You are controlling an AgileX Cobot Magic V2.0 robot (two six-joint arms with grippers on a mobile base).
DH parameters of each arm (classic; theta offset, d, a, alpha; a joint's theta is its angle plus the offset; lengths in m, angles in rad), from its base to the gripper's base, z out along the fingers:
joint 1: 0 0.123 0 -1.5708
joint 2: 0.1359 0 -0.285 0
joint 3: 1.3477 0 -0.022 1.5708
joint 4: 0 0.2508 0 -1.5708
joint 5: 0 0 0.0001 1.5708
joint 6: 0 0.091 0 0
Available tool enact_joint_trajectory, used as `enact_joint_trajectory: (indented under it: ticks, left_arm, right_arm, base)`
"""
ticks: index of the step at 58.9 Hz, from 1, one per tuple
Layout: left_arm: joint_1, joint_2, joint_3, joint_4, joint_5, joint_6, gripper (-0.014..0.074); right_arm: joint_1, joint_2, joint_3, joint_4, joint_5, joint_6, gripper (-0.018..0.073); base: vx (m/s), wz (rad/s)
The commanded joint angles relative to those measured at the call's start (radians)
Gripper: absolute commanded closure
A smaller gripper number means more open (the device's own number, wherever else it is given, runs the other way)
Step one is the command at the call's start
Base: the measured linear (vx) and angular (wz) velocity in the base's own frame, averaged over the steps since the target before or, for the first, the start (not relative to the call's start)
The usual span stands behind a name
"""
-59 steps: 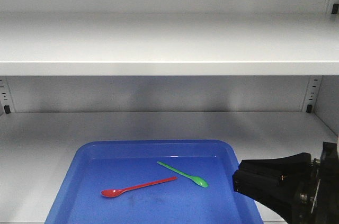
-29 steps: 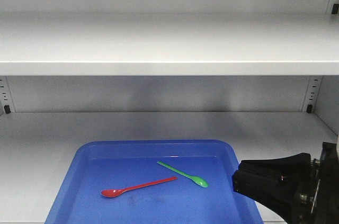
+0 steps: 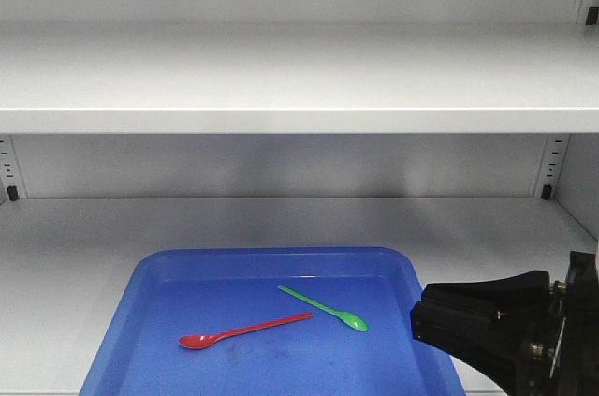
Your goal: Sort red and green spoons into left cabinet
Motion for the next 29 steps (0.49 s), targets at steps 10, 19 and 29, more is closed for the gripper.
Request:
enact_joint_trajectory:
  ticks: [10,19,29]
  left_arm:
    - [0.064,-0.099,-0.001,-0.001,0.065,-0.024,0.0596]
    - [0.062,-0.097,-0.001,-0.002,0.146,-0.024,0.0596]
    - [0.062,-0.097,-0.001,0.001,0.146,-0.023,0.0596]
  right_arm:
    - [-0.002,-0.013,-0.029,0.051,-0.012,-0.005,0.0565]
    - [-0.002,-0.013,-0.029,0.056,-0.009,-0.005,0.0565]
    - [-0.002,-0.013,-0.029,0.058,-0.009,-0.005,0.0565]
  base:
    - [0.00,0.00]
    - [0.00,0.00]
    - [0.00,0.00]
